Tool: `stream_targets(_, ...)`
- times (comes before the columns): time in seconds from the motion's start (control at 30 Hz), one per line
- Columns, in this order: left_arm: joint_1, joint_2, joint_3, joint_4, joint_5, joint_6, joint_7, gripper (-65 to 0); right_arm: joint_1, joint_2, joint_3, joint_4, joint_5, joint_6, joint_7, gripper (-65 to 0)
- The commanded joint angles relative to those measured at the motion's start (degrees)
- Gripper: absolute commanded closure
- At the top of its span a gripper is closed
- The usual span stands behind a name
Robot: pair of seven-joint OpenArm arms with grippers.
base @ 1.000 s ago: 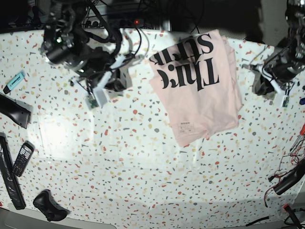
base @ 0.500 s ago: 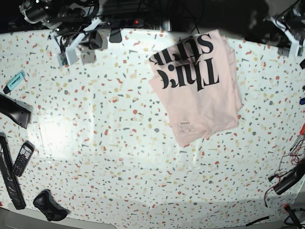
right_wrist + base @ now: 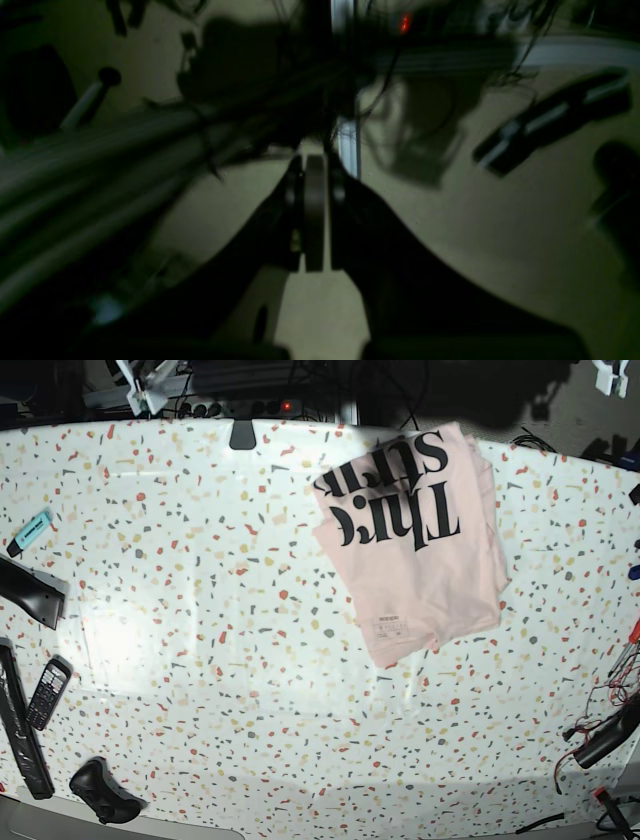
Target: Fold the T-shirt properly
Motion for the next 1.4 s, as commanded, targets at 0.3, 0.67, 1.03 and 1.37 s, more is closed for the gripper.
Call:
stream_targets(0.3, -18.7, -1.2, -0.1, -39.1, 8.2, -4.7, -11.7, 0.0, 10.8, 4.8, 0.2, -36.9, -7.7, -1.1, 7.8, 0.0)
stream_targets(0.67, -23.3, -0.5, 12.4, -49.9, 20.7, -2.4, -21.9, -1.4, 27.7, 14.3, 0.2, -70.9, -14.0, -3.1, 28.1, 0.0)
stream_targets(1.03, -26.7, 9.5, 12.8, -50.2, 26.7, 2.8, -24.2, -4.4, 37.9, 14.4, -10.9, -86.0, -13.9, -5.0, 35.4, 0.0)
stream_targets(1.37, -30.5, 12.4, 12.8, -54.0, 26.7, 4.6, -25.2, -4.4, 38.2, 14.4, -23.1, -86.0, -13.9, -12.1, 38.9, 0.0)
